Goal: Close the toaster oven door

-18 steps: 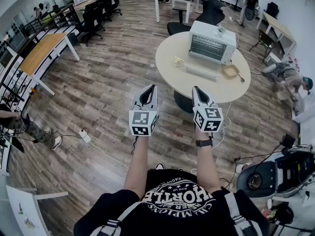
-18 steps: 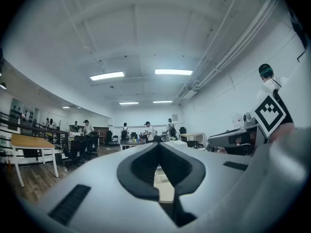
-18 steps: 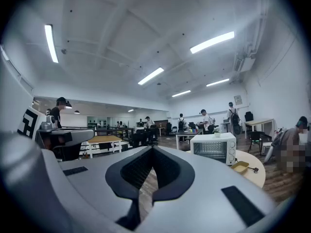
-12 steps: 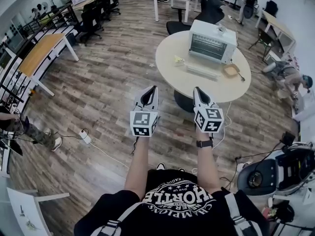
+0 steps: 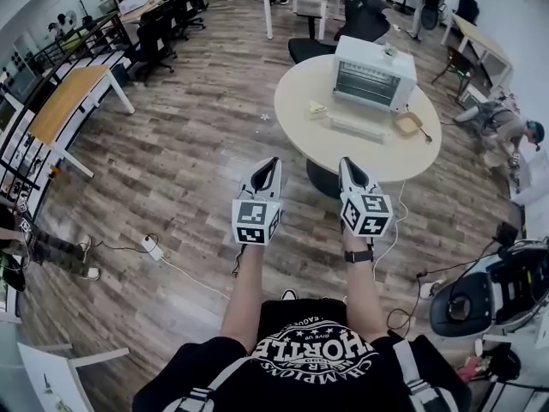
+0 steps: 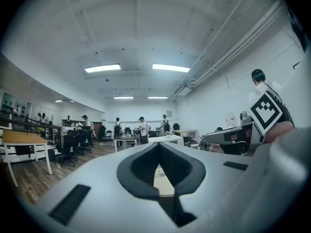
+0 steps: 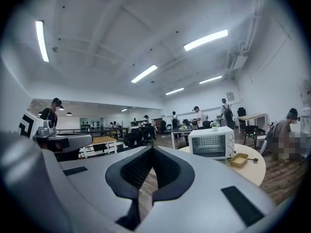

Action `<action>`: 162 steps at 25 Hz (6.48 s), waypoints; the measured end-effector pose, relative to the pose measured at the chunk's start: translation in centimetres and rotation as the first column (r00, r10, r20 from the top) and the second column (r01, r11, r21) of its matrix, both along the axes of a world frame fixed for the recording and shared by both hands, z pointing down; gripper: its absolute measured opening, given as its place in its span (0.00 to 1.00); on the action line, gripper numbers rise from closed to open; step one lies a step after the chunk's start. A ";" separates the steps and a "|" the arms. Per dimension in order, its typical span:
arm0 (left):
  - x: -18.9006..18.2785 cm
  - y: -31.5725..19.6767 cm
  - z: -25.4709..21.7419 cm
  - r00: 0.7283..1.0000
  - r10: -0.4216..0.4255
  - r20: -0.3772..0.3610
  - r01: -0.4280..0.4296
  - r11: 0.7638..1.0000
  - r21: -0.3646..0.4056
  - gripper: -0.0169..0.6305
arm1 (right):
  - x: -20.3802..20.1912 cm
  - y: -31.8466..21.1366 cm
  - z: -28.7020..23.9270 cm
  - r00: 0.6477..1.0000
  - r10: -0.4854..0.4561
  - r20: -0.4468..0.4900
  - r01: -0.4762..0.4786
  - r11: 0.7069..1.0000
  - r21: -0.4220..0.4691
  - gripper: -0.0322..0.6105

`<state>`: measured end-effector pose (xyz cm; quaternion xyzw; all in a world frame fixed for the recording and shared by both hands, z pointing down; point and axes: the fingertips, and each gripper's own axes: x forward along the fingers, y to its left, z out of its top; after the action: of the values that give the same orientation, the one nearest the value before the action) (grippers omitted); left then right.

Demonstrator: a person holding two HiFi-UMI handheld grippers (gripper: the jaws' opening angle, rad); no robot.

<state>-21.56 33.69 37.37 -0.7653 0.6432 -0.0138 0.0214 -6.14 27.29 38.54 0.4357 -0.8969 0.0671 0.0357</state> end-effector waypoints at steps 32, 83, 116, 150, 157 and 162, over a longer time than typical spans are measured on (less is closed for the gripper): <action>8.9 -13.5 1.1 0.987 0.147 -0.067 -0.149 0.988 -0.034 0.05 | 8.0 -10.6 3.0 0.995 0.093 0.021 -0.090 0.991 -0.095 0.07; 17.7 -39.5 8.2 0.956 0.279 -0.090 -0.291 0.943 -0.160 0.05 | 14.0 -34.8 10.6 0.993 0.117 0.030 -0.100 0.935 -0.339 0.06; 13.8 -47.5 24.1 0.928 0.302 -0.218 -0.364 0.855 -0.368 0.06 | 14.5 -40.9 25.0 0.951 0.270 -0.149 -0.309 0.841 -0.445 0.10; 13.4 -52.0 36.2 0.961 0.134 -0.243 -0.259 0.749 -0.610 0.34 | 20.8 -45.8 35.3 0.923 0.293 -0.250 -0.385 0.711 -0.588 0.34; 13.4 -52.8 37.3 0.969 0.101 -0.227 -0.227 0.734 -0.640 0.34 | 21.9 -46.3 36.8 0.919 0.299 -0.258 -0.395 0.696 -0.599 0.35; 13.0 -52.9 37.9 0.973 0.081 -0.216 -0.206 0.727 -0.655 0.34 | 22.0 -46.6 37.2 0.919 0.306 -0.248 -0.394 0.697 -0.599 0.35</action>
<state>-8.58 -19.24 75.29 -0.7668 0.5326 -0.1774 -0.3113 15.90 -19.27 75.70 0.5634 -0.7161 0.3446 0.2257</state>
